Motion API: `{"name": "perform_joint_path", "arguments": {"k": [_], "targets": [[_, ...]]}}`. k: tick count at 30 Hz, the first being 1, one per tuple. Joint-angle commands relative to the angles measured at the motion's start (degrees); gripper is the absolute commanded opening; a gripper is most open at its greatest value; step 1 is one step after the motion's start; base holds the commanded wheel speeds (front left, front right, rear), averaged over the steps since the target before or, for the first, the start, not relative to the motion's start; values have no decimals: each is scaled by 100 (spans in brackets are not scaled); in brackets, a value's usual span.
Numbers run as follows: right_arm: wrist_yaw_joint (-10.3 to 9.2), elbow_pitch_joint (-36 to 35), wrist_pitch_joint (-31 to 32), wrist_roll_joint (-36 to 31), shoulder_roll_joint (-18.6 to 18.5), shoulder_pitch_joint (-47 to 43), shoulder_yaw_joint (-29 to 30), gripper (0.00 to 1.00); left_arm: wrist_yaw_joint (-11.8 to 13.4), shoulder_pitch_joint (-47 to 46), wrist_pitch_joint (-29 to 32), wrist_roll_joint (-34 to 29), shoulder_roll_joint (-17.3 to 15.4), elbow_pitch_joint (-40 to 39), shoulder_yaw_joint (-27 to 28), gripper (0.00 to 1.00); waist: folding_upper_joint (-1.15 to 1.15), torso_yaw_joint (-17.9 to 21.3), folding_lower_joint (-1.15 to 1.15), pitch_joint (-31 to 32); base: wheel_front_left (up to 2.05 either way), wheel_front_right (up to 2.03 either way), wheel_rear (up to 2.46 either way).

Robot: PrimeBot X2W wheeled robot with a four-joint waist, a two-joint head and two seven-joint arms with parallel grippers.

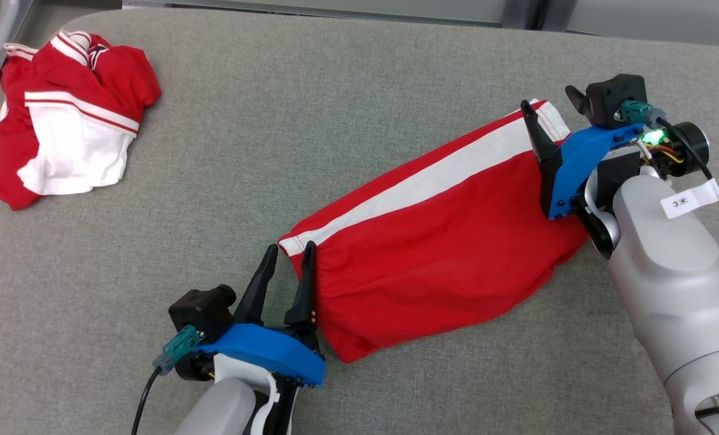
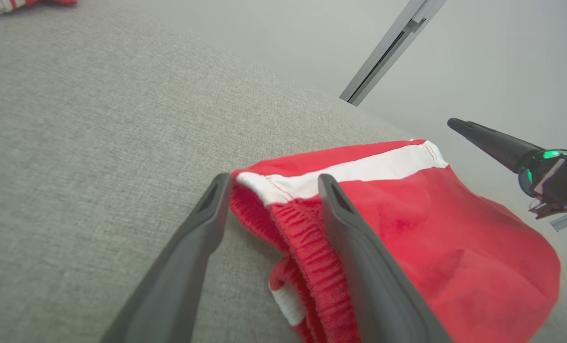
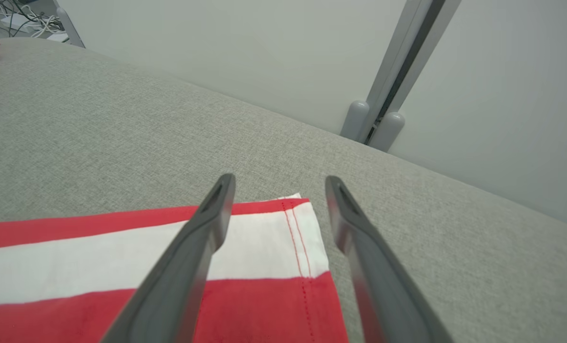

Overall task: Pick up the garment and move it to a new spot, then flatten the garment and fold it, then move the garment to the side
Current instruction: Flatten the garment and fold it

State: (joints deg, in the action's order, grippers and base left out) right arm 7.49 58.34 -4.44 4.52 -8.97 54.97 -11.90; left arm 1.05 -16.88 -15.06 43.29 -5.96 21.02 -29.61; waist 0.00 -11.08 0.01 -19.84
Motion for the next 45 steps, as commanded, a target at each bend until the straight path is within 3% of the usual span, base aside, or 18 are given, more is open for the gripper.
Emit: {"name": "perform_joint_path", "arguments": {"k": [1,9,15,19,29,30,31,32,33,45], "targets": [[0,77,-62,80,-37,84,-88,100,62,107,-10,-85,-114,-98,1,100,0,36,-1,62,0,0,0],[0,283,-60,413,-240,7,-456,100,336,470,197,-201,-671,-692,109,100,0,62,-1,314,0,0,0],[1,533,409,755,-523,-163,-662,100,675,776,173,-200,-997,-1290,411,100,0,3,-1,442,0,0,0],[0,679,907,1048,-632,-260,-833,100,865,859,124,-339,-1038,-1458,462,100,0,-76,-1,424,0,0,0],[8,711,2051,1741,-669,-504,-1291,99,995,922,67,-374,-1004,-1541,586,100,0,-233,-1,356,0,0,0],[8,667,2120,1822,-653,-545,-1345,63,1000,933,59,-375,-1010,-1552,605,100,0,-236,-1,363,0,0,0],[8,602,2170,1911,-654,-584,-1388,43,1008,944,52,-369,-1017,-1562,622,100,0,-235,-1,369,0,0,0],[8,543,2214,1988,-674,-602,-1433,32,1006,953,47,-371,-1022,-1575,635,100,0,-229,-1,376,0,0,0],[8,490,2242,2057,-699,-613,-1484,0,1022,966,41,-374,-1024,-1594,645,100,0,-220,-1,383,0,0,0],[1,39,1165,2594,-735,-835,-1421,0,1006,903,38,-555,-1062,-1605,555,100,0,283,-1,733,0,0,0]]}}
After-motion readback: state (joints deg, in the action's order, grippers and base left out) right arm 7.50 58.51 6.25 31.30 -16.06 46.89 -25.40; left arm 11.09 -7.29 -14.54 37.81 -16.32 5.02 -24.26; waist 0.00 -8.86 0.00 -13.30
